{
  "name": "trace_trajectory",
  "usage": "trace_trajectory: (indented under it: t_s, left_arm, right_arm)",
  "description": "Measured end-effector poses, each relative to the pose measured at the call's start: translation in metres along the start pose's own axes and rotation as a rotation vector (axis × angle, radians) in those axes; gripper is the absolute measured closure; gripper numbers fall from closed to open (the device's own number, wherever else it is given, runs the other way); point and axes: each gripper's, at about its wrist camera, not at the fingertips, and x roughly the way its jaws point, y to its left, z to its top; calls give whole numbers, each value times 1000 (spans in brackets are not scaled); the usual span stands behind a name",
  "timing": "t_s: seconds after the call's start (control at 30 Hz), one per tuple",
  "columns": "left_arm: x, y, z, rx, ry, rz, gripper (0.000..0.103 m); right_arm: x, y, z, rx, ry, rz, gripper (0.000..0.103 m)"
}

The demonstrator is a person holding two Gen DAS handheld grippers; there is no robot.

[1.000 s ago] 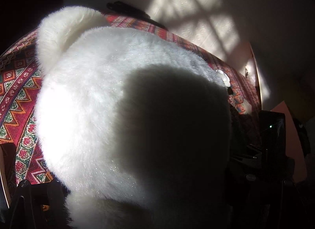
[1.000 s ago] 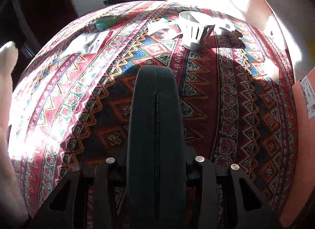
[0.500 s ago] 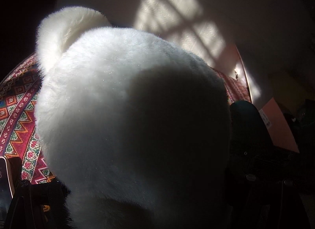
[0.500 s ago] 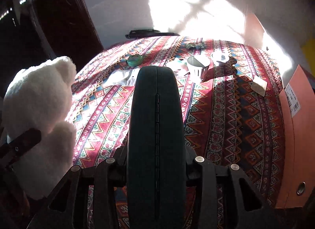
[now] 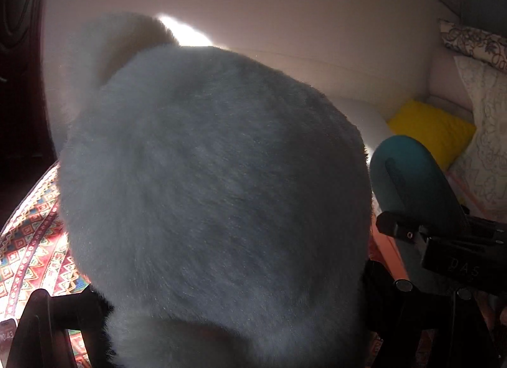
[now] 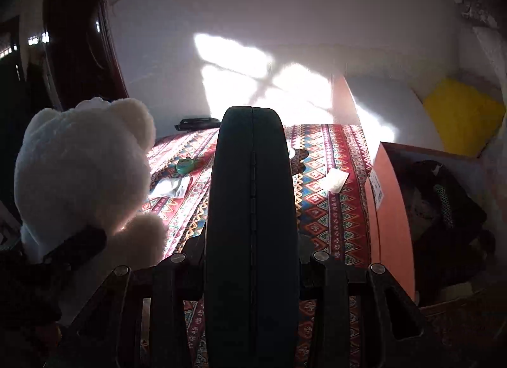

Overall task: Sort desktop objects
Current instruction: 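Carry teal case and plush bear into the pink box and release both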

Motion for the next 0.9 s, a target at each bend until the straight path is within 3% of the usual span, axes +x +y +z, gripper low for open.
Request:
trace_trajectory:
  t_s: [0.07,0.27,0.4,0.57,0.7,0.73,0.8,0.87,0.9]
  left_arm:
    - [30,-15,7,24,2,-45,14]
    - [83,-123,34,87,24,-209,14]
    - [121,-195,49,104,80,-336,14]
    - [181,-289,70,144,152,-453,14]
    - [251,-360,63,152,276,-604,6]
    - [270,-370,55,170,342,-609,4]
    - [303,-384,39,227,471,-524,7]
    - [299,-374,38,290,427,-360,13]
    - [290,-364,42,309,382,-299,13]
  right_arm:
    - [-23,-24,7,25,-58,-57,62]
    - [-93,-125,37,164,-242,-274,62]
    - [-129,-193,45,280,-338,-426,62]
    - [-120,-277,29,426,-306,-531,62]
    - [-74,-325,20,460,-210,-561,62]
    - [-58,-334,18,462,-173,-564,61]
    - [-25,-350,12,461,-78,-568,60]
    - [-1,-355,9,435,8,-587,48]
    - [3,-353,9,420,14,-598,31]
